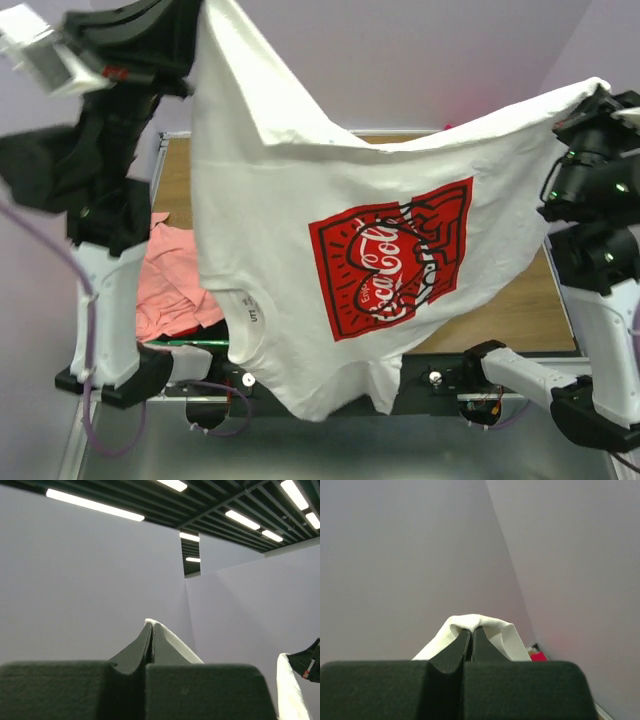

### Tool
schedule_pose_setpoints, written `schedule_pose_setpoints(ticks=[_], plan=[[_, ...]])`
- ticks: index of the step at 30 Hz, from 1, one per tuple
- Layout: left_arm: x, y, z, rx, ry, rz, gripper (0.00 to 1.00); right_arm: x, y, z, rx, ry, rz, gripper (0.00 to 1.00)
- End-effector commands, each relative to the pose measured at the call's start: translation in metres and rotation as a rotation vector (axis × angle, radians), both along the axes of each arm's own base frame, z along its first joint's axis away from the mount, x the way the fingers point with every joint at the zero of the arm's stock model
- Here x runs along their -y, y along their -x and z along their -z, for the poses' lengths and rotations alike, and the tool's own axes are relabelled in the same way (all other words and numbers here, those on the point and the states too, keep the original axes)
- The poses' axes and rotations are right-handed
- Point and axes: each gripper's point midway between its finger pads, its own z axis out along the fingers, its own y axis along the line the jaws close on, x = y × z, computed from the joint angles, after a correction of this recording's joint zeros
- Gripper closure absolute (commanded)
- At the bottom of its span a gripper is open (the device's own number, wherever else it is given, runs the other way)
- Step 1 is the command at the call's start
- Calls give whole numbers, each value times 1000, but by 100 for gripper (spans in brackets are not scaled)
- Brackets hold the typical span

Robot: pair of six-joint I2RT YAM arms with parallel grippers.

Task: Fold and stack the t-shirts
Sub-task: Flatten the tshirt out

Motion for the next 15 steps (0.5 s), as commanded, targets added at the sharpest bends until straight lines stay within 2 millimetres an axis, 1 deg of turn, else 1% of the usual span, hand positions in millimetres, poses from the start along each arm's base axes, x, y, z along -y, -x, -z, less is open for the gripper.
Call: schedule_pose_setpoints(ticks=[1,2,3,4,5,6,7,8,9,10,11,12,13,14,15], plan=[[36,-132,60,-224,-53,6,100,5,-61,71,-231,24,201,100],[48,-185,92,-318,-67,-4,100,7,-72,92,-282,29,233,99],[55,-211,111,-365,-81,-6,100,9,-79,97,-289,21,245,99],[59,-234,124,-402,-79,-21,100,16,-91,123,-324,2,272,99],[71,-288,171,-506,-104,-31,100,18,-109,146,-374,8,291,99],[74,-314,192,-551,-111,-56,100,21,-120,166,-411,9,297,99],[84,-359,236,-641,-137,-69,100,31,-140,203,-482,4,325,100],[89,-379,258,-679,-154,-70,100,29,-154,225,-522,11,296,99],[93,-398,279,-715,-162,-72,100,32,-167,246,-561,9,291,100],[96,-415,299,-749,-165,-71,96,42,-177,262,-594,1,304,100],[103,-443,339,-802,-176,-65,81,40,-191,277,-615,-9,280,99],[104,-455,358,-837,-164,-64,56,41,-211,313,-693,5,280,100],[104,-464,375,-861,-161,-66,46,41,-222,325,-718,7,270,99],[106,-475,402,-893,-163,-70,37,43,-235,328,-723,6,266,99],[105,-480,414,-911,-160,-86,28,41,-252,354,-778,23,250,85]])
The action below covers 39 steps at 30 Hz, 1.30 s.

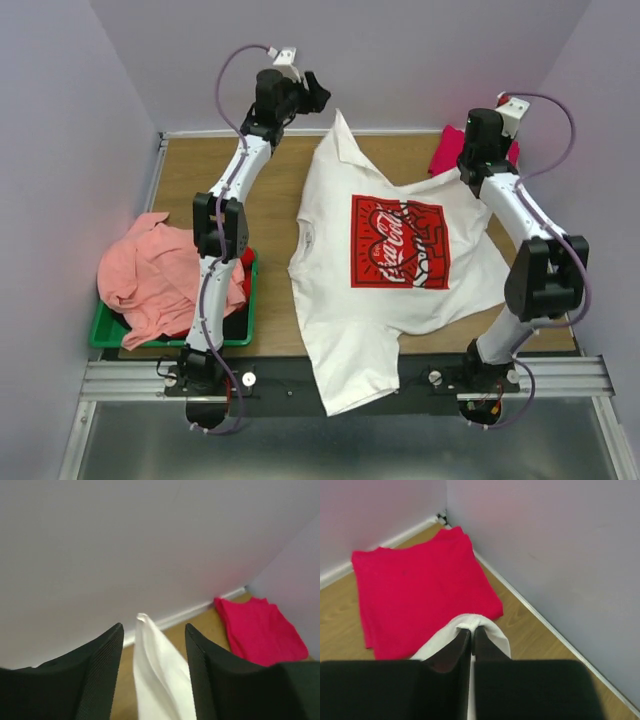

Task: Fold and stack the t-shirts
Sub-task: Flatten the tshirt out

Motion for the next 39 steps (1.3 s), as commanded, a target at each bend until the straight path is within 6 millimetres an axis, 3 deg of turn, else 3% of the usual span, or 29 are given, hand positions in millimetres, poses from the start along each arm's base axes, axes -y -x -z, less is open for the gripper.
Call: schedule_pose_setpoints(ticks=[1,2,3,4,5,7,8,9,11,12,14,15,17,18,19,22,28,32,36,39], plan=[[-12,-8,-9,26,19,-52,24,-3,-53,38,-26,-55,-38,72],[-11,-6,3,2,8,-49,23,-3,-61,36,-25,-48,-46,55],[-10,-2,7,-1,-7,-46,22,-6,-67,47,-47,-53,-66,30],[-8,3,37,-54,-27,-44,22,-8,-68,48,-53,-53,-77,22],[-10,17,15,-28,-24,-46,22,-10,-68,49,-57,-57,-90,16],[-9,33,20,-42,-38,-55,21,-15,-59,49,-58,-82,-126,3],[-10,51,31,-74,-63,-55,21,-18,-54,49,-48,-103,-137,1],[-1,64,37,-92,-75,-52,21,-23,-45,66,-84,-123,-161,0],[7,86,55,-134,-105,-49,21,-31,-34,73,-87,-174,-195,0],[12,106,74,-172,-138,-32,21,-41,-27,72,-82,-214,-251,0],[36,135,96,-218,-175,-1,21,-54,-7,100,-136,-283,-299,0],[43,152,120,-265,-196,23,21,-71,-3,102,-131,-349,-369,0],[72,181,143,-311,-217,104,22,-86,12,132,-190,-417,-417,0],[81,197,168,-369,-225,160,23,-99,16,138,-199,-469,-455,0],[98,214,178,-399,-220,217,26,-106,25,154,-236,-497,-467,0],[121,250,214,-471,-248,300,27,-122,35,174,-282,-551,-494,0],[128,284,250,-547,-277,342,27,-150,51,208,-378,-588,-539,0],[117,301,286,-628,-334,339,27,-166,56,225,-427,-588,-551,0],[99,302,319,-709,-409,267,27,-176,60,238,-461,-608,-554,0],[84,300,333,-744,-430,220,27,-182,62,245,-478,-614,-555,0]])
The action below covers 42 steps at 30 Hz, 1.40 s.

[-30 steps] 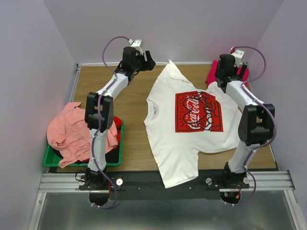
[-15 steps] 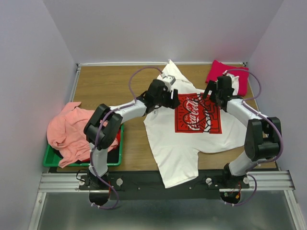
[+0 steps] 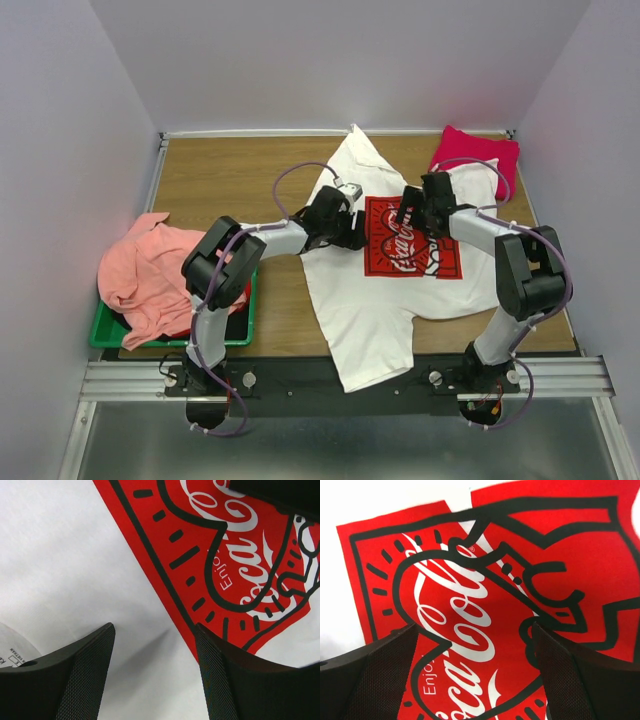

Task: Fold and stack the t-shirts
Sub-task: Flatten the tshirt out

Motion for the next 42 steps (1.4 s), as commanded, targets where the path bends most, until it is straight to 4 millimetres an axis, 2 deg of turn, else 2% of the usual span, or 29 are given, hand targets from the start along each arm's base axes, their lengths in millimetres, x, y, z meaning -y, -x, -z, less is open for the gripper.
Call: schedule_pose_setpoints(ticks=[1,9,12,16,19,20,22,23,25,26,27,29,30,31,32,34,36,37,38,39,42], plan=[[-32,3,39,-81,-103,-74,27,-12,10,19,-61,-27,-8,0],[-76,-17,47,-97,-108,-158,27,-41,12,36,-114,-62,-57,0],[-83,-25,43,-87,-103,-167,27,-56,14,45,-138,-71,-79,0],[-101,-42,42,-91,-94,-198,27,-80,4,45,-136,-89,-107,0],[-117,-57,38,-76,-92,-236,27,-87,-3,48,-140,-96,-99,0],[-118,-64,35,-69,-85,-243,27,-91,-12,42,-123,-104,-91,0],[-123,-75,31,-56,-80,-252,27,-88,-19,45,-117,-85,-65,0],[-123,-78,30,-54,-84,-250,27,-90,-28,41,-101,-86,-60,0],[-117,-97,18,-21,-84,-243,27,-92,-36,40,-100,-77,-54,0],[-117,-96,18,-23,-88,-241,27,-92,-36,44,-110,-77,-54,0],[-113,-105,9,0,-75,-238,27,-96,-44,37,-91,-81,-61,0],[-109,-111,-3,21,-65,-230,27,-98,-47,31,-86,-85,-72,0],[-106,-117,-19,54,-50,-228,27,-99,-51,24,-70,-77,-81,0],[-105,-118,-27,70,-46,-228,27,-98,-53,19,-58,-74,-85,0],[-102,-117,-44,106,-35,-223,27,-98,-54,3,-27,-71,-96,0],[-103,-116,-56,141,-53,-244,27,-91,-51,-6,-8,-49,-86,0],[-102,-107,-69,168,-58,-250,27,-85,-47,-32,42,-43,-83,0],[-98,-100,-70,171,-66,-249,27,-81,-44,-40,60,-34,-73,0],[-97,-94,-69,170,-72,-245,27,-74,-35,-35,46,-18,-71,0],[-99,-82,-63,154,-82,-240,27,-72,-30,-49,72,-20,-69,0],[-100,-51,-43,111,-121,-234,27,-57,-4,-37,25,15,-53,0]])
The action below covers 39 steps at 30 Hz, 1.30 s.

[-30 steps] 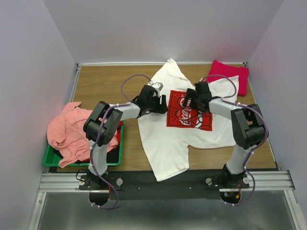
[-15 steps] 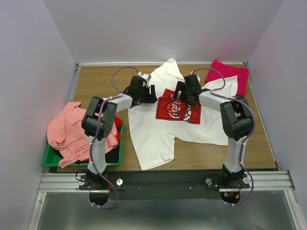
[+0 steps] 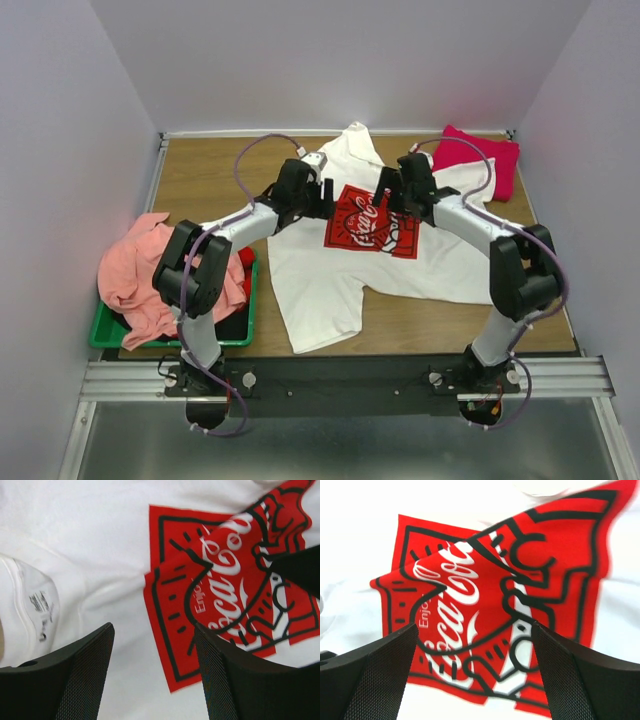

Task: Fold and stack the t-shirts
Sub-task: Flatten the tshirt out

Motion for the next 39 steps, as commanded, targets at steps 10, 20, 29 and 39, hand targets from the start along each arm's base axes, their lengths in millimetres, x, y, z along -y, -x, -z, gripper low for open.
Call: schedule_pose_setpoints(ticks=[10,20,29,39], plan=[[-28,79,65,-133,-90,-30,26,68,85,43,-122,193,129,0],[-26,58,96,-188,-97,-19,26,88,76,77,-212,232,198,0],[-11,19,93,-182,-100,4,26,102,53,91,-266,163,232,0],[2,-54,61,-100,-121,-14,26,100,17,80,-239,133,208,0]])
